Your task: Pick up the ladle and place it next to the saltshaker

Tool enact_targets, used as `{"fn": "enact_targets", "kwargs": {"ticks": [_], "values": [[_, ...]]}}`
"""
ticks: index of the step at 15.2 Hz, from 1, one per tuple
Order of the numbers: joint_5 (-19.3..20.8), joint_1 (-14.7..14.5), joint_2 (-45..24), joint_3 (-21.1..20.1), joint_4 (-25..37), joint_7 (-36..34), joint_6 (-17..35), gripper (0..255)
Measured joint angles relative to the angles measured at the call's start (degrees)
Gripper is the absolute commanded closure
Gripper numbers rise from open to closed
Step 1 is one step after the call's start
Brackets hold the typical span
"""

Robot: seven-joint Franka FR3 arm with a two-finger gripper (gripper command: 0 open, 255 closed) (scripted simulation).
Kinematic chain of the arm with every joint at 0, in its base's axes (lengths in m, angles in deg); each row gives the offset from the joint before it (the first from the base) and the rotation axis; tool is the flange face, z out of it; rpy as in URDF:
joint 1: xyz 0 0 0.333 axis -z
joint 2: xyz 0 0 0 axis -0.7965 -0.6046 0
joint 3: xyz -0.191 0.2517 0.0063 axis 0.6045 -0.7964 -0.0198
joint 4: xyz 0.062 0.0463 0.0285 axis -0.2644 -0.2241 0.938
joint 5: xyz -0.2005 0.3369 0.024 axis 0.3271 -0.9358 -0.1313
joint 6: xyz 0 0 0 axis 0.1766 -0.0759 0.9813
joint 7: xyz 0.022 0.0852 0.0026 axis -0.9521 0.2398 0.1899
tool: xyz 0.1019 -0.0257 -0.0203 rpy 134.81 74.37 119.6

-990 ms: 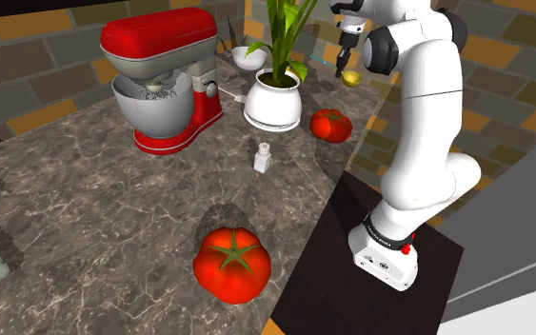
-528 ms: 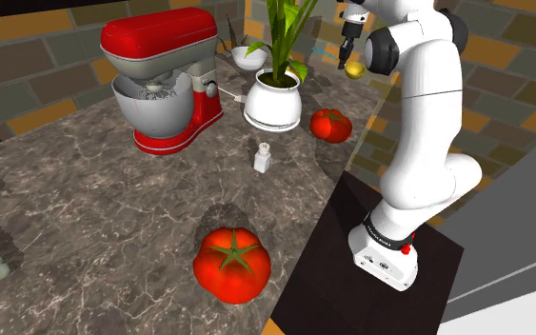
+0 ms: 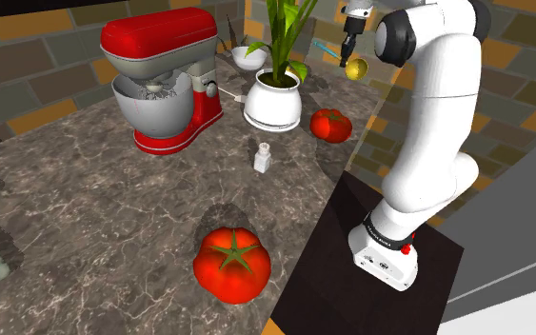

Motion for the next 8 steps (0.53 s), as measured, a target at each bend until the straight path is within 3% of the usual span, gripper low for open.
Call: {"fn": "enact_targets", "kwargs": {"ticks": [4,8], "values": [[4.5,-6.7,11.5,0.7,-16.1,-3.6,5.7,255],[8.8,-10.7,21.4,0.3,-27.9,-7.7,9.1,255]]}}
